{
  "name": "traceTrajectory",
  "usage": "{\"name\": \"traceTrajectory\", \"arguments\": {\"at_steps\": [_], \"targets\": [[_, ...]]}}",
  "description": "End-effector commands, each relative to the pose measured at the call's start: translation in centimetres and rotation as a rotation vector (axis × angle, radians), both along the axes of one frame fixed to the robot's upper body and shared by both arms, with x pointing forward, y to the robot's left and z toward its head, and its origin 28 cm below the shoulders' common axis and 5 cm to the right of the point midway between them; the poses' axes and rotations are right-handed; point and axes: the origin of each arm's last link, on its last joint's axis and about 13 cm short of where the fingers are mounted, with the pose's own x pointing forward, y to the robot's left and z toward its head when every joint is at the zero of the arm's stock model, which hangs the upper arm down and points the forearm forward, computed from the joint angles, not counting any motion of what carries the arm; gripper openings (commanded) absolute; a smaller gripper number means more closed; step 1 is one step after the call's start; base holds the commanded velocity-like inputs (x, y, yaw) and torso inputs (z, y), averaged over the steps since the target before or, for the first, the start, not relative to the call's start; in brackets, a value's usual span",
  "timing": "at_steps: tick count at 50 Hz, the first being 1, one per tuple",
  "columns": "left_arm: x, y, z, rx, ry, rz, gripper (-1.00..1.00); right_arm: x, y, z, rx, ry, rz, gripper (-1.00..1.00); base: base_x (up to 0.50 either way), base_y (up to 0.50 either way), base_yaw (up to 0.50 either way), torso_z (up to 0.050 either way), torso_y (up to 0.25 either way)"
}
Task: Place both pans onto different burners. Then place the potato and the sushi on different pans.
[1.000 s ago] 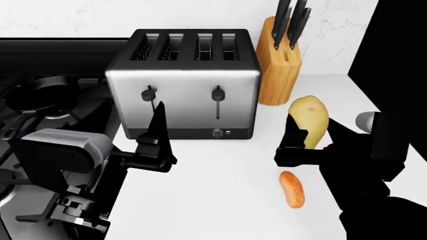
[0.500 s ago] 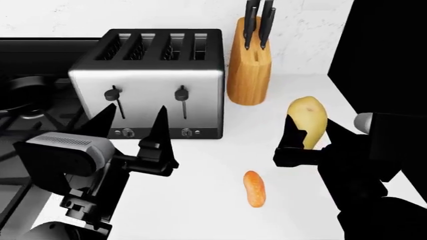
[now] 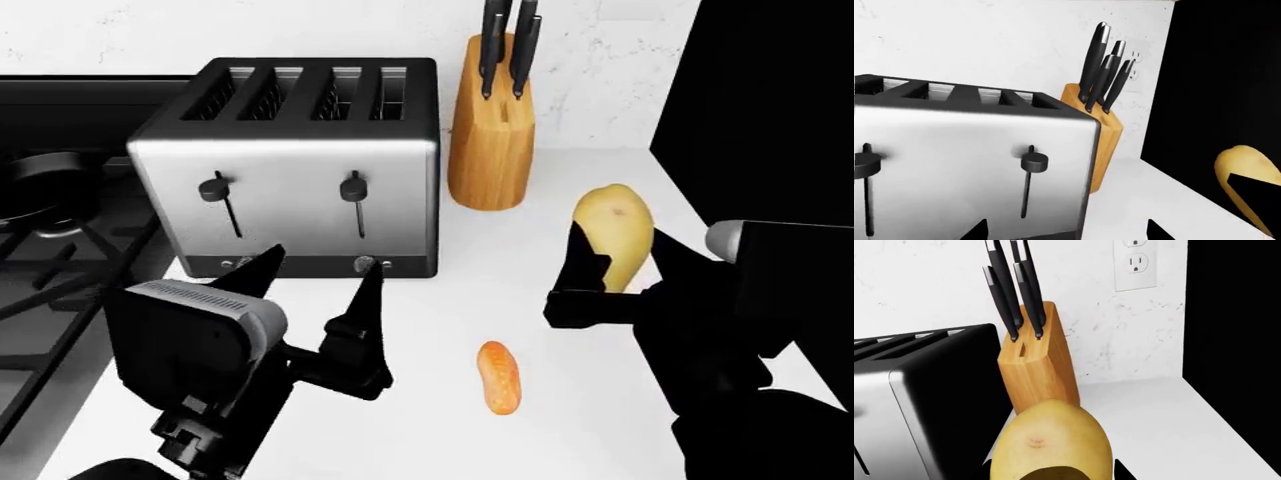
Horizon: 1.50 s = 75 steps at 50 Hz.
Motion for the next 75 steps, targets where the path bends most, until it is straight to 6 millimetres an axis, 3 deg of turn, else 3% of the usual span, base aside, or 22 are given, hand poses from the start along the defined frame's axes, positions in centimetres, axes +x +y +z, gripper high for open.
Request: {"name": "traceTrajectory", "arguments": {"at_steps": [1,12,25,45,61,75], "targets": [[-2.2,-1.6,0.2,0.094,0.166,-0.174,1.00,0.3,-0.2,0.7,-0.017,-0.045,-0.017,-1.00,0.00,0.00,0.00,0.000,0.000],[-2.1,-3.4,-0.6,0.024,0.301,-0.340,1.00,0.3,-0.3,1.0,-0.023,-0.052,-0.026,-1.00,0.00,0.00,0.00,0.000,0.001],[-1.3,-4.8,-1.4,-0.046,0.404,-0.412,1.00,0.4,-0.3,1.0,-0.024,-0.048,-0.021,-1.00,0.00,0.00,0.00,0.000,0.001],[0.4,-6.7,-1.9,0.190,0.536,-0.477,1.00,0.6,-0.2,0.6,-0.026,-0.036,-0.013,-1.00,0.00,0.00,0.00,0.001,0.001],[2.6,-7.4,-3.1,0.231,0.558,-0.397,1.00,0.6,-0.2,0.6,-0.025,-0.035,-0.004,-1.00,0.00,0.00,0.00,0.000,0.001],[2.7,-8.1,-4.3,0.331,0.556,-0.485,1.00,0.5,-0.2,0.5,-0.025,-0.034,0.001,-1.00,0.00,0.00,0.00,0.000,0.000]]}}
